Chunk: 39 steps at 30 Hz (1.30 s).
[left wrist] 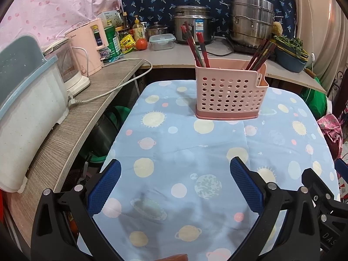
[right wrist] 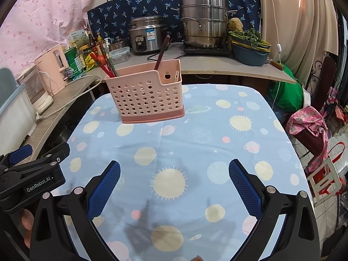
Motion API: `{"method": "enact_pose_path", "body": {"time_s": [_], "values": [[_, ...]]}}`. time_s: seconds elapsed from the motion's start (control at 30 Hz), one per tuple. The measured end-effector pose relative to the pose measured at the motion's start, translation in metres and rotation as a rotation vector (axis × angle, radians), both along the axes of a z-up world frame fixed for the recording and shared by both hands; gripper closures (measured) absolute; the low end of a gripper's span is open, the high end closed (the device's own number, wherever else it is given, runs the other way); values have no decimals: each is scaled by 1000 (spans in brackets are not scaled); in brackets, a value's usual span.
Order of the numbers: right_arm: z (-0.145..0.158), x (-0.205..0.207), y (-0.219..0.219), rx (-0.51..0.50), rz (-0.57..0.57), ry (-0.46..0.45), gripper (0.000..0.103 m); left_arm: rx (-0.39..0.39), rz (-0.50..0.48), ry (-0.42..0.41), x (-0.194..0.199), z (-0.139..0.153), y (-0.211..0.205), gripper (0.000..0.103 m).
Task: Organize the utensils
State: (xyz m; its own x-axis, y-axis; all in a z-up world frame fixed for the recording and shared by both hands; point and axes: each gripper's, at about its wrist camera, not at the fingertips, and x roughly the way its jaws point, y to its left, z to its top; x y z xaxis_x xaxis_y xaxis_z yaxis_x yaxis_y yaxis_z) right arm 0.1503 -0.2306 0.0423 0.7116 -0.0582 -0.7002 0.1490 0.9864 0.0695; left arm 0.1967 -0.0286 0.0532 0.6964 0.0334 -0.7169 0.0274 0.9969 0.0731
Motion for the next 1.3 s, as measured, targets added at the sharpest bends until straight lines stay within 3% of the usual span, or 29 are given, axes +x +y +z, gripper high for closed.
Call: {"method": "enact_pose_path", "body": {"time_s": [1.3], "values": [[-4,3,-4,-3,-2,7,7,8,-19,-5,1,-4,-8,7]]}}
